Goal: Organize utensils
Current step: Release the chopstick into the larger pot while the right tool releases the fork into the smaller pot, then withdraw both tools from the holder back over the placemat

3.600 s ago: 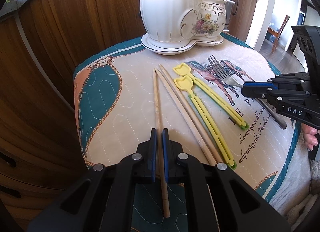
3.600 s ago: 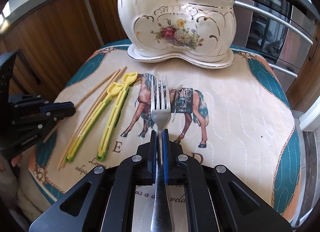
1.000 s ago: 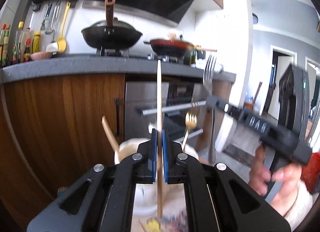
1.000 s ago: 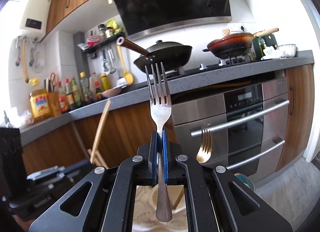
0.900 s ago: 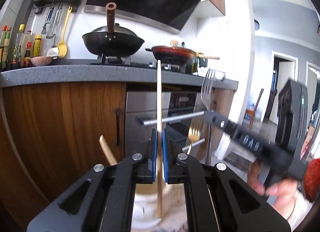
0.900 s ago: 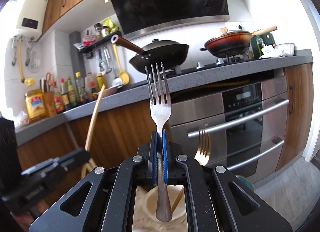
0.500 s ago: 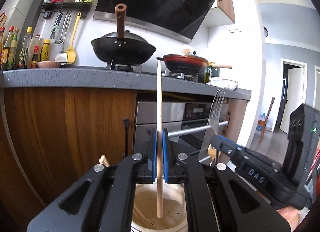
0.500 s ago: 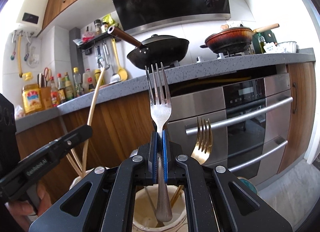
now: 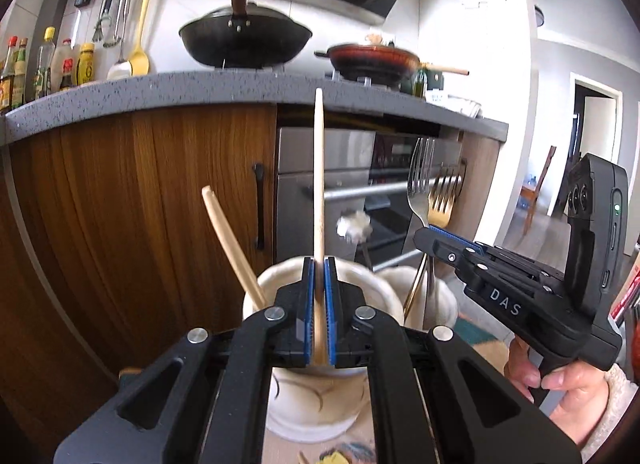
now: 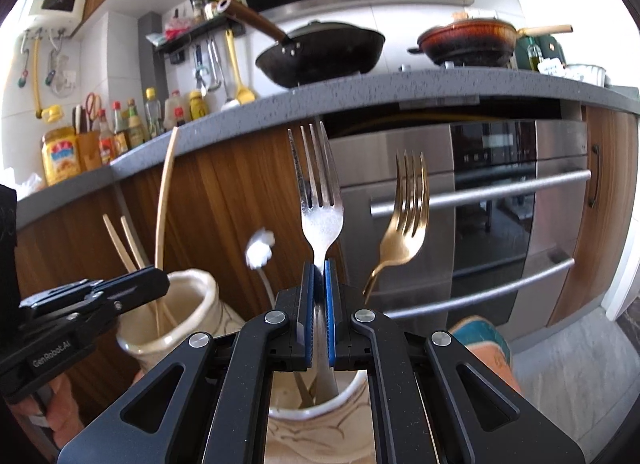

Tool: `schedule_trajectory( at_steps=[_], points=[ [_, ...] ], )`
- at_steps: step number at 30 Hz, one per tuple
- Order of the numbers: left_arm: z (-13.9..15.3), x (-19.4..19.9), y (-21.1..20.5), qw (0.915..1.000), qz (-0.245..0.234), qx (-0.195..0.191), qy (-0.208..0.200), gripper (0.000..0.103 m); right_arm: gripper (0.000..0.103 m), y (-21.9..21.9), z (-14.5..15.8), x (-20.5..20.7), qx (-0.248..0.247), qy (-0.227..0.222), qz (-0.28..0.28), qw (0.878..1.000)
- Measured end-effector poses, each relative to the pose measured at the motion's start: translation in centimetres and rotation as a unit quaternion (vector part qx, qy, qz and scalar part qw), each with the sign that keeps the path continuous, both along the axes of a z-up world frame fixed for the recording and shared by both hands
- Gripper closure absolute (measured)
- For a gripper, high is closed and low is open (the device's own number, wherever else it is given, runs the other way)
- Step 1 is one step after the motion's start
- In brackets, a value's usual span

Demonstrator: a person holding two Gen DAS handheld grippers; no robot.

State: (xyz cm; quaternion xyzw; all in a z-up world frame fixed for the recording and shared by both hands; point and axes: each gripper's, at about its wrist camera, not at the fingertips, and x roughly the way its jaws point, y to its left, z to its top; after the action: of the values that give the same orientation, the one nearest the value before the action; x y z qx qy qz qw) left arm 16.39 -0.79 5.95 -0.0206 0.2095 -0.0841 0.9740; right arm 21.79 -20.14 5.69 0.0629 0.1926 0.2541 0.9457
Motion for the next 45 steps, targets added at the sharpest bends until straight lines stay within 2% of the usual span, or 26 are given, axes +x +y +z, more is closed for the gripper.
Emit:
schedule_trajectory(
  at_steps=[10,13,28,31,34,36,38,40,42,45],
  points=[
    [-0.3,0.4,-0.7,0.9986,-0.006,0.017,0.05,0.098,0.097,0.4,-1.5,1.0,-0.009,0.069,0.017,0.997],
    [-0.4,0.5,-1.1,0.9982,-0.008,0.027,0.054,0.098,0.097,0.5,-1.5,0.9,-0.011,0.07,0.019,0.997],
    [0.3,-0.2,-0.7,0.9988,-0.007,0.014,0.046,0.086,0.094,0.3,-1.6,1.3,-0.01,0.069,0.016,0.997],
    [0.5,-0.6,-0.7,0.9989,-0.006,0.012,0.044,0.079,0.086,0.3,-1.3,0.8,-0.01,0.065,0.018,0.998],
    [0.8,-1.3,-0.6,0.9991,-0.006,0.011,0.041,0.078,0.08,0.0,-0.9,-0.2,-0.007,0.061,0.019,0.998],
    [1.1,-2.1,-0.6,0.9993,-0.003,0.015,0.035,0.073,0.067,-0.2,-0.6,-1.0,-0.003,0.056,0.015,0.998],
    [1.4,-3.0,-0.5,0.9995,0.0,0.016,0.027,0.058,0.062,-0.5,-0.1,-2.1,0.001,0.045,0.017,0.999],
    [1.5,-4.1,-0.4,0.9997,0.004,0.016,0.021,0.053,0.055,-0.8,0.3,-3.4,0.004,0.032,0.02,0.999],
    [1.5,-5.2,-0.3,0.9996,0.005,0.019,0.02,0.046,0.041,-1.0,0.5,-4.6,0.005,0.022,0.02,1.0],
    [1.2,-6.7,0.1,0.9993,0.017,0.027,0.019,0.035,0.028,-1.6,0.3,-6.6,0.002,0.014,0.023,1.0]
  ],
)
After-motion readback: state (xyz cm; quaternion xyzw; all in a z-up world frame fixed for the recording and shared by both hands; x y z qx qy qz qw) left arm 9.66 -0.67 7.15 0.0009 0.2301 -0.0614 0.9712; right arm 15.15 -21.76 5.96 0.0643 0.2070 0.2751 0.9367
